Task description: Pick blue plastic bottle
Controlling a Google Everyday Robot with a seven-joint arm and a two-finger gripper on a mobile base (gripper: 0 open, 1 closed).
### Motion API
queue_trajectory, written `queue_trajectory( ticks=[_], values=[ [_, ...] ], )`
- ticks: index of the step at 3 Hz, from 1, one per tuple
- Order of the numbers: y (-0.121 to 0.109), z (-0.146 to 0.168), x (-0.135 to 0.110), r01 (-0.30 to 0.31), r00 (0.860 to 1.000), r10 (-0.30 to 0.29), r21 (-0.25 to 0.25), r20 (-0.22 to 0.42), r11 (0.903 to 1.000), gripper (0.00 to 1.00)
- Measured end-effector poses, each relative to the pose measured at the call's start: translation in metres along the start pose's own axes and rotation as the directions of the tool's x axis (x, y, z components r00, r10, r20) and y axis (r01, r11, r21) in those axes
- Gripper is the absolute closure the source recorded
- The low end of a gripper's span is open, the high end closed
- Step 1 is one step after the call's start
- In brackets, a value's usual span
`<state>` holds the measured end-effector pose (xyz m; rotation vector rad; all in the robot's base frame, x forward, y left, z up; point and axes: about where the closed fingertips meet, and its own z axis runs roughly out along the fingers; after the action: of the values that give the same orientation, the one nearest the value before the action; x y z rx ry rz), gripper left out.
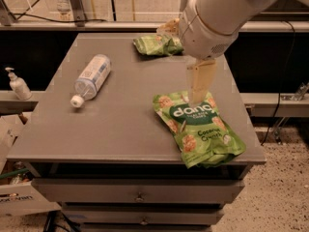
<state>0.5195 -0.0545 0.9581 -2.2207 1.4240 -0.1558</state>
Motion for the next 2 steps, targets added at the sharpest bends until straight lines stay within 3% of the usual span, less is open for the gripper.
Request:
queue_trajectory(
  ticks=[1, 2],
  values=[
    [-0.001, -0.004, 0.000, 0.030, 1.000, -0.030, 0.010, -0.004, 0.9995, 0.00],
    [-0.007, 0.016, -0.019, 0.164, 0.986, -0.164, -0.007, 0.000, 0.9864, 0.00]
  ],
)
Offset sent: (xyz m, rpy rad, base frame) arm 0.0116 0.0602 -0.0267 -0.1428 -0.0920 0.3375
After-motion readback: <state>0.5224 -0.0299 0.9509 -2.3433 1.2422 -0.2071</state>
